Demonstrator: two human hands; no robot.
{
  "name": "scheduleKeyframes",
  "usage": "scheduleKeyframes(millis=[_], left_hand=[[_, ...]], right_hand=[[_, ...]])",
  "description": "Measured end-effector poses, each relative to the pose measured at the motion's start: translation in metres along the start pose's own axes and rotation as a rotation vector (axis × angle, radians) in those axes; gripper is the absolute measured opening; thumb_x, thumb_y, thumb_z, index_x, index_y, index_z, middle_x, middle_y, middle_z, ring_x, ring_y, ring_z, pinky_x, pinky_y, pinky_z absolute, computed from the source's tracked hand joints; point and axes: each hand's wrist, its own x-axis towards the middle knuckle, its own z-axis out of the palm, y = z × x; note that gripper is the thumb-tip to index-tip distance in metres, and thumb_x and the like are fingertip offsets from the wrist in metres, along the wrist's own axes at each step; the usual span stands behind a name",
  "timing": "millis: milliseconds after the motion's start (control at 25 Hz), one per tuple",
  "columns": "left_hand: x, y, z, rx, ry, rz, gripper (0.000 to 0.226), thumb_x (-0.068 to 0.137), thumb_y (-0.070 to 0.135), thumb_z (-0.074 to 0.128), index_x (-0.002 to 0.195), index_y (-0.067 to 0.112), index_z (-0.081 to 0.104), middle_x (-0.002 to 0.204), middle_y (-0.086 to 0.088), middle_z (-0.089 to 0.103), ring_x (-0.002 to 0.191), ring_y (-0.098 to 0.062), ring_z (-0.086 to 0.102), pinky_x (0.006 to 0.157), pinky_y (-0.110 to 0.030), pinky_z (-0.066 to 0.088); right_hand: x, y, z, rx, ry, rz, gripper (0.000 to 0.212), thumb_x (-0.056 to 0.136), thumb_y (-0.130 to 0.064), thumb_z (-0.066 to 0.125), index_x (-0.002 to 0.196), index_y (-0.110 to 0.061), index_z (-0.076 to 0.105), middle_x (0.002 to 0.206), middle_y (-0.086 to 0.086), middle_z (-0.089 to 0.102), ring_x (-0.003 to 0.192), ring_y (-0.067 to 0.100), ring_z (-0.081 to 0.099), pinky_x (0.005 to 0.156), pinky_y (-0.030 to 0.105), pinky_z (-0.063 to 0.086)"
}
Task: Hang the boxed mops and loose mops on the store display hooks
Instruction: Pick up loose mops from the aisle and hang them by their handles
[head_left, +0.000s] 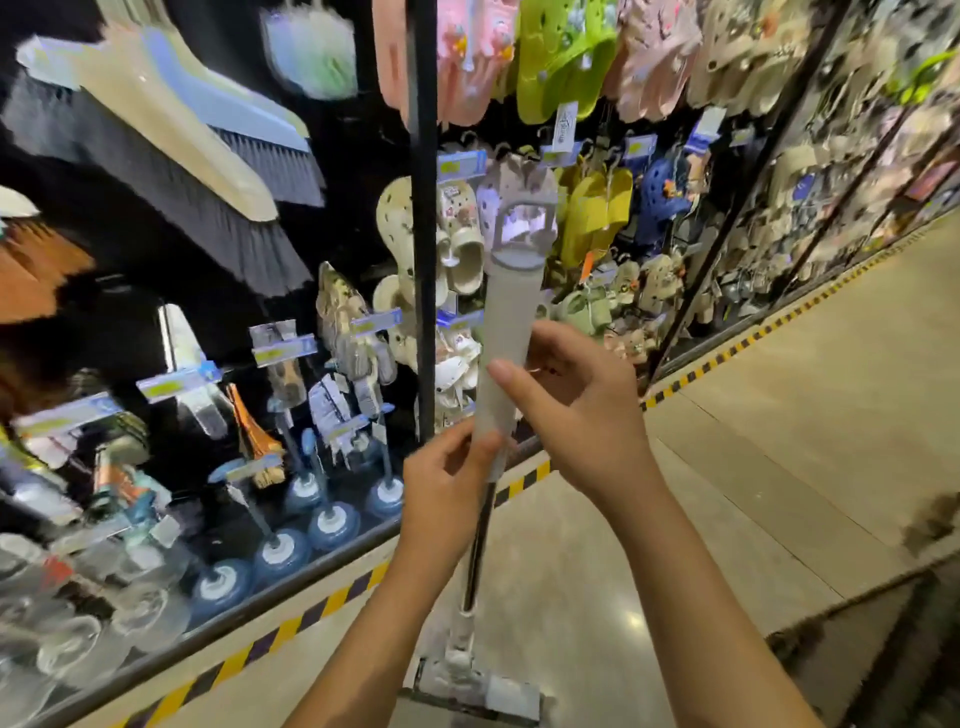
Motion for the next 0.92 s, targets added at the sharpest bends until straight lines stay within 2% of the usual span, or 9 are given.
scheduleKeyframes(millis=[120,200,320,440,520,640,760,840,920], left_hand=[[-0.03,0.014,-0.074,0.024,0.104,0.015,0.025,0.08,0.061,0.051,0.073,0.045,0.07,0.065,0.013,0.066,0.058,0.004,0.057,0.055,-0.01,0.042],[-0.05,0.02,-0.118,0.036,0.174,-0.003,0.029,0.081,0.062,0.05,0.074,0.042,0.07,0.067,0.004,0.066,0.059,0.002,0.057,0.056,-0.016,0.045],[-0.081,0.035,-0.184,0.028,0.312,-0.015,0.029,0.082,0.057,0.053,0.078,0.034,0.07,0.065,0.008,0.067,0.057,0.002,0.057,0.053,-0.014,0.044],[-0.104,0.047,-0.235,0.08,0.422,0.008,0.028,0.094,0.046,0.057,0.081,0.026,0.07,0.062,0.014,0.065,0.056,0.004,0.055,0.053,-0.01,0.041],[-0.118,0.056,-0.262,0.108,0.487,0.023,0.023,0.092,0.043,0.055,0.084,0.027,0.071,0.064,0.016,0.067,0.059,0.006,0.057,0.055,-0.009,0.042],[-0.136,0.07,-0.304,0.201,0.583,0.059,0.019,0.092,0.039,0.055,0.08,0.035,0.069,0.057,0.017,0.061,0.052,0.006,0.05,0.051,-0.007,0.037],[-0.151,0.079,-0.349,0.306,0.713,0.053,0.015,0.092,0.043,0.058,0.082,0.041,0.069,0.056,0.018,0.059,0.051,0.005,0.048,0.049,-0.006,0.035],[-0.158,0.085,-0.38,0.346,0.817,0.028,0.016,0.087,0.042,0.059,0.08,0.052,0.07,0.064,0.016,0.065,0.055,0.006,0.053,0.051,-0.007,0.039],[-0.164,0.089,-0.411,0.398,0.915,0.013,0.018,0.086,0.047,0.06,0.075,0.057,0.069,0.065,0.021,0.066,0.058,0.007,0.054,0.053,-0.007,0.041]], right_hand=[[-0.021,-0.036,0.07,-0.017,-0.111,-0.035,0.022,0.087,-0.025,0.065,0.107,-0.018,0.067,0.094,-0.002,0.068,0.085,0.007,0.065,0.073,0.024,0.055],[-0.032,-0.055,0.117,-0.004,-0.18,-0.076,0.019,0.089,-0.027,0.062,0.107,-0.019,0.066,0.094,0.002,0.068,0.085,0.013,0.065,0.074,0.032,0.056],[-0.049,-0.082,0.184,0.059,-0.266,-0.125,0.023,0.09,-0.025,0.06,0.111,-0.017,0.066,0.093,0.003,0.067,0.083,0.012,0.063,0.072,0.03,0.054],[-0.062,-0.107,0.234,0.122,-0.357,-0.161,0.026,0.09,-0.024,0.057,0.112,-0.014,0.066,0.097,0.007,0.066,0.087,0.015,0.063,0.075,0.031,0.055],[-0.067,-0.12,0.262,0.175,-0.413,-0.181,0.02,0.09,-0.024,0.057,0.107,-0.02,0.066,0.096,0.008,0.067,0.086,0.015,0.064,0.074,0.034,0.055],[-0.073,-0.138,0.302,0.295,-0.497,-0.213,0.023,0.091,-0.021,0.06,0.101,-0.042,0.06,0.093,-0.006,0.067,0.08,0.0,0.063,0.07,0.023,0.055],[-0.074,-0.154,0.345,0.374,-0.617,-0.237,0.029,0.092,-0.018,0.061,0.1,-0.046,0.058,0.094,-0.014,0.067,0.083,-0.002,0.064,0.07,0.019,0.054],[-0.073,-0.165,0.378,0.424,-0.698,-0.253,0.03,0.091,-0.017,0.063,0.1,-0.045,0.058,0.097,-0.008,0.069,0.086,0.003,0.065,0.077,0.025,0.056],[-0.072,-0.175,0.417,0.482,-0.772,-0.275,0.031,0.09,-0.016,0.064,0.1,-0.045,0.058,0.097,-0.004,0.069,0.086,0.003,0.065,0.078,0.024,0.056]])
